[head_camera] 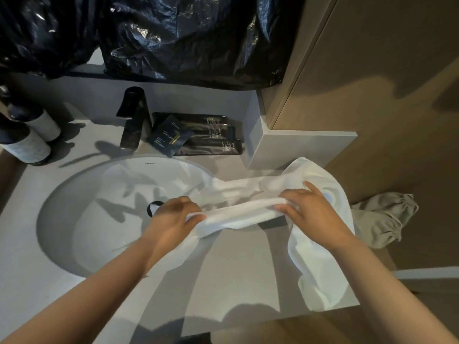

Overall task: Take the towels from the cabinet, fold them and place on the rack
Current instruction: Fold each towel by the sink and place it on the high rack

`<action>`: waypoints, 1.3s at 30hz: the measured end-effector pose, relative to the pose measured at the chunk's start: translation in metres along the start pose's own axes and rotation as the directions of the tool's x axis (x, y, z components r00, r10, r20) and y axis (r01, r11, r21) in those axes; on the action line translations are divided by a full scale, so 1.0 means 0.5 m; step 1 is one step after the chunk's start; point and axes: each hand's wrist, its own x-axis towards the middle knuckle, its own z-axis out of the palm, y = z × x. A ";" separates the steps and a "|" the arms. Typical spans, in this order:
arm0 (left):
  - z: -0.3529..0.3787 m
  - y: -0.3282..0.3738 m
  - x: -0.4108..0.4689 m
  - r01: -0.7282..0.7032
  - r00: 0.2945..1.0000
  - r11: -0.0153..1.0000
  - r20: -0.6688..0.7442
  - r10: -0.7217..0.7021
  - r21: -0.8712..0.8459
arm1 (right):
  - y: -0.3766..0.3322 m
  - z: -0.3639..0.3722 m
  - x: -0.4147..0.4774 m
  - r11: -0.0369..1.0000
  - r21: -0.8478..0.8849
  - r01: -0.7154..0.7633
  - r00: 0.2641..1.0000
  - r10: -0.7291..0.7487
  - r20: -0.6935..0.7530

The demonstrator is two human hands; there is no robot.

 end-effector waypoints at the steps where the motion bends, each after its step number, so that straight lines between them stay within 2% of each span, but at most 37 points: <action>1: -0.007 0.000 -0.002 0.011 0.999 0.999 0.031 -0.012 0.044 | 0.017 -0.004 -0.025 0.997 0.046 -0.055 0.998 0.056 -0.030; 4: -0.017 0.013 -0.011 -0.033 0.998 0.993 0.059 0.026 0.115 | 0.068 -0.003 -0.090 0.924 0.257 -0.282 0.938 0.322 -0.129; 6: -0.016 0.032 -0.020 -0.057 0.998 0.997 0.030 0.056 0.053 | 0.095 0.001 -0.122 0.818 0.387 -0.425 0.846 0.511 -0.151; 8: -0.013 0.056 -0.027 -0.057 0.998 0.997 -0.003 0.057 -0.048 | 0.111 0.007 -0.145 0.765 0.402 -0.504 0.803 0.586 -0.108; 10: -0.016 0.081 -0.031 -0.024 0.999 0.979 -0.046 0.015 -0.200 | 0.107 0.007 -0.162 0.772 0.363 -0.522 0.817 0.574 -0.046; 12: -0.019 0.100 -0.034 -0.031 0.997 0.950 -0.081 0.007 -0.310 | 0.088 0.004 -0.176 0.825 0.311 -0.471 0.867 0.499 -0.012; 19: -0.021 0.141 -0.047 -0.109 0.988 0.917 -0.143 0.058 -0.383 | -0.017 0.001 -0.191 0.953 0.169 -0.252 0.967 0.254 0.013; 23: -0.027 0.168 -0.061 -0.133 0.982 0.896 -0.181 0.060 -0.423 | -0.074 0.023 -0.180 0.961 0.243 -0.132 0.989 0.143 -0.029; 27: -0.036 0.197 -0.069 -0.163 0.978 0.918 -0.183 0.101 -0.361 | -0.101 0.030 -0.167 0.903 0.420 -0.095 0.980 0.159 -0.120; 30: -0.044 0.207 -0.069 -0.160 0.975 0.950 -0.192 0.110 -0.267 | -0.096 0.023 -0.170 0.890 0.453 -0.051 0.981 0.131 -0.146; 33: -0.055 0.207 -0.070 -0.195 0.961 0.951 -0.243 0.135 -0.241 | -0.070 0.021 -0.194 0.916 0.391 -0.084 0.985 0.135 -0.105; 35: -0.066 0.205 -0.068 -0.181 0.952 0.947 -0.289 0.101 -0.264 | -0.041 0.021 -0.217 0.933 0.336 -0.127 0.984 0.162 -0.077; 39: -0.088 0.202 -0.053 -0.180 0.939 0.953 -0.330 0.093 -0.243 | 0.021 0.010 -0.263 0.960 0.202 -0.195 0.973 0.215 -0.083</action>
